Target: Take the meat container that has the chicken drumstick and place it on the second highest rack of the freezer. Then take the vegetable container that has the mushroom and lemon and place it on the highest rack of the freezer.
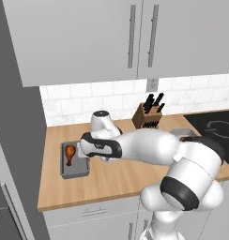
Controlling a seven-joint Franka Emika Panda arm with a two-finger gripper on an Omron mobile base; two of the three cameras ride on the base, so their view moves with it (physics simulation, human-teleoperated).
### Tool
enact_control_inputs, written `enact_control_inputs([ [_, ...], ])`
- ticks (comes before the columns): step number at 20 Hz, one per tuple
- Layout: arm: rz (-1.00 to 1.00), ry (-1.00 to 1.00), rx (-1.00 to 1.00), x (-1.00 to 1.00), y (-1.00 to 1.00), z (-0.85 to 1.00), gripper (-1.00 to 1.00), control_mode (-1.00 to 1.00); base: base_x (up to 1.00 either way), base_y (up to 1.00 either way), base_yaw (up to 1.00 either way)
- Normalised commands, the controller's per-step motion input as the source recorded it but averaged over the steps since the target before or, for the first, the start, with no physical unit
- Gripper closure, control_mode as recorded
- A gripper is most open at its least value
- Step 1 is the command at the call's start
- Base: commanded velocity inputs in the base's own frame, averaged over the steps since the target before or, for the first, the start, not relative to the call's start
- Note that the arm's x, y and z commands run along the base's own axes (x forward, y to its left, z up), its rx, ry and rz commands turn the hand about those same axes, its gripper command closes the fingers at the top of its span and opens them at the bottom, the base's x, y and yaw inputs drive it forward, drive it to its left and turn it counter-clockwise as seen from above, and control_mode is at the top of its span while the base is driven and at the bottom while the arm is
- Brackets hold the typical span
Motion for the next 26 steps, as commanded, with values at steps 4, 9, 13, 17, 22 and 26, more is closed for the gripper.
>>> enact_control_inputs([
  [4,-0.02,0.00,0.00,0.00,0.04,-0.25,-1.00,-1.00,0.00,0.00,0.00],
  [9,-0.02,0.00,0.00,0.07,0.08,-0.08,-1.00,-1.00,0.00,0.00,0.00],
  [13,-0.04,0.00,0.01,0.13,0.20,-0.01,-1.00,-1.00,0.00,0.00,0.00],
  [17,-0.04,0.00,0.00,0.16,0.13,-0.08,-1.00,-1.00,0.00,0.00,0.00],
  [22,-0.03,0.00,0.00,0.17,0.12,-0.13,-1.00,-1.00,0.00,0.00,0.00],
  [26,-0.02,0.00,0.00,0.12,0.10,-0.20,-1.00,-1.00,0.00,0.00,0.00],
])
